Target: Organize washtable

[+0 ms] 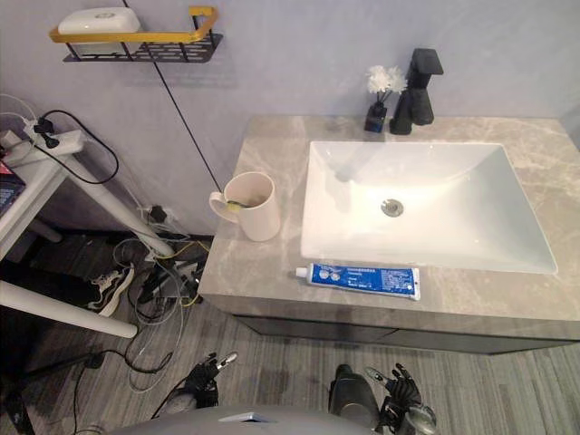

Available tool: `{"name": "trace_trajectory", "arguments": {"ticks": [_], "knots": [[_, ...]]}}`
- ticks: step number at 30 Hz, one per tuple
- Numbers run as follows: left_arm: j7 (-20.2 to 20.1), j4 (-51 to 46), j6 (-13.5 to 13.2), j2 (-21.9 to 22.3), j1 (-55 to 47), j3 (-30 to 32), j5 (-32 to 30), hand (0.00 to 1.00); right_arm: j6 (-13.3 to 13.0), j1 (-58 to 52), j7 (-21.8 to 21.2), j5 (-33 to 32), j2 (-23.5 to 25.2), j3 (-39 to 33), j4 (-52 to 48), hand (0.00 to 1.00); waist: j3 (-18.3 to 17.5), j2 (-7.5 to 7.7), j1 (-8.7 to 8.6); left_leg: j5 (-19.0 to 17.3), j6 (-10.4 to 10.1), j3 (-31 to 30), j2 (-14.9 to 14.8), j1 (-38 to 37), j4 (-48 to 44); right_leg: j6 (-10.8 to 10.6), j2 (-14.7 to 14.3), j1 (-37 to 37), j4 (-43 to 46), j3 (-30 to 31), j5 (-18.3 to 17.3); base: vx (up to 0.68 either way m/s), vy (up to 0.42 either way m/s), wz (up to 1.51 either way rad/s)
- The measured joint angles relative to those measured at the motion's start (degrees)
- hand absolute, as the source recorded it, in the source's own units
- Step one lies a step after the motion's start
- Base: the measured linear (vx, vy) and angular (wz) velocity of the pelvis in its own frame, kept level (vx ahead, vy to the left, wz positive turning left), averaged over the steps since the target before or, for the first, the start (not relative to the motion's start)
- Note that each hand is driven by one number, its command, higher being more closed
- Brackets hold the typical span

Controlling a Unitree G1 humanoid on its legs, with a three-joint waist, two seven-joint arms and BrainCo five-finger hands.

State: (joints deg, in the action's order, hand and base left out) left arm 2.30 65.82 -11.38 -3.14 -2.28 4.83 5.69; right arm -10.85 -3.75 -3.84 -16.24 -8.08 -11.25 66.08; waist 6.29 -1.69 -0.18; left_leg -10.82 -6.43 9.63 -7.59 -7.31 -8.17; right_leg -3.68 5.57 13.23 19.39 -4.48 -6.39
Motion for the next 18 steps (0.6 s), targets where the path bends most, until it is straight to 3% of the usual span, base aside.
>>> {"name": "trace_trajectory", "arguments": {"ticks": [13,18], "knots": [[-0.1,0.4,0.0,-0.7,0.0,-0.1,0.0,0.00,0.1,-1.3,-0.6,-0.1,0.8,-0.5,2.0,0.00,-1.2,1.46,0.43,-0.2,0.5,1.9,0.1,-0.4,2.8,-0.3,-1.4,-9.2,-22.4,0.6,14.7,-0.10,0.070,-0.05],[-0.2,0.6,0.0,-0.7,0.0,0.0,-0.5,0.00,0.4,-4.3,-0.5,0.0,0.8,-1.6,2.0,0.00,-1.5,1.33,0.00,-0.7,0.5,2.4,0.1,0.1,2.6,-0.4,-1.4,-9.5,-24.8,0.9,15.7,-0.08,-0.013,-0.13]]}}
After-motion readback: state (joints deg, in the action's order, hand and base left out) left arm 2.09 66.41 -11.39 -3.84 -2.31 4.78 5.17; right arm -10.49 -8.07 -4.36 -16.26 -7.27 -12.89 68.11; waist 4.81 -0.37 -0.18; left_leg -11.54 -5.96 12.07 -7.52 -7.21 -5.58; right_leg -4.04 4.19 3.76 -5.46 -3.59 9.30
